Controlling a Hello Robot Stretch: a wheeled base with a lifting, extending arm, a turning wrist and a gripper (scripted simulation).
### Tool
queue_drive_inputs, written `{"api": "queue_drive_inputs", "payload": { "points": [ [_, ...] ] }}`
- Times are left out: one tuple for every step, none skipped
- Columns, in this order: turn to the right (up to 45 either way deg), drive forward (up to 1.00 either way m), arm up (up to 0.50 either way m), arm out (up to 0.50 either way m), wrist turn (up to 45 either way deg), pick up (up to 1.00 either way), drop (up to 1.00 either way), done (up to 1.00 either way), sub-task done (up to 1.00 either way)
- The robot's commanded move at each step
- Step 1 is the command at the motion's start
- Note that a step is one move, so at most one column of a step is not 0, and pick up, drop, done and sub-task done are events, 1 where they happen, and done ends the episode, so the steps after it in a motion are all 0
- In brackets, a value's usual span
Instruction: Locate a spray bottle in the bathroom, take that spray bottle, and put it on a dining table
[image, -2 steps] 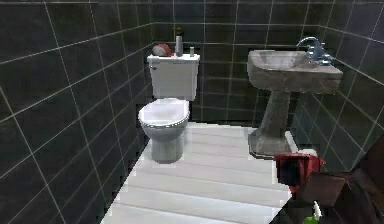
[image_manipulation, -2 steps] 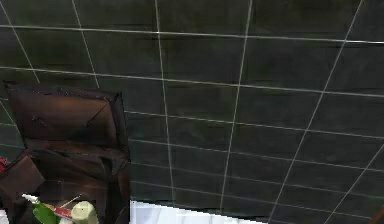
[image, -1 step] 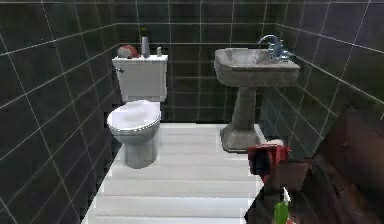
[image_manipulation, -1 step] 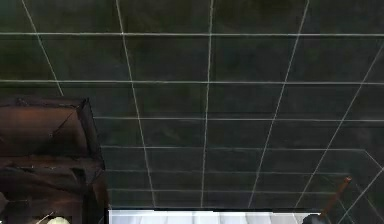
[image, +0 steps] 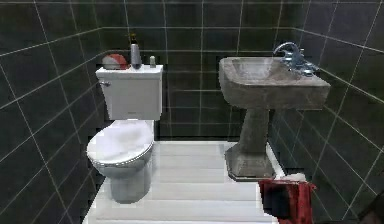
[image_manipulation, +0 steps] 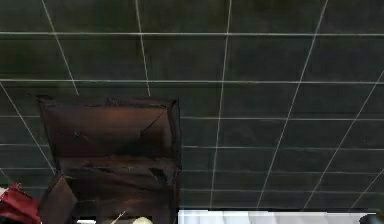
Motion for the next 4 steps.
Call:
{"api": "queue_drive_inputs", "payload": {
  "points": [
    [-33.0,0.00,0.00,0.00,0.0,0.00,0.00,0.00,0.00],
    [0.0,0.00,0.44,0.00,0.0,0.00,0.00,0.00,0.00],
    [0.0,0.00,0.00,0.24,0.0,0.00,0.00,0.00,0.00],
    [0.0,0.00,0.00,0.00,45.0,0.00,0.00,0.00,0.00]
  ]
}}
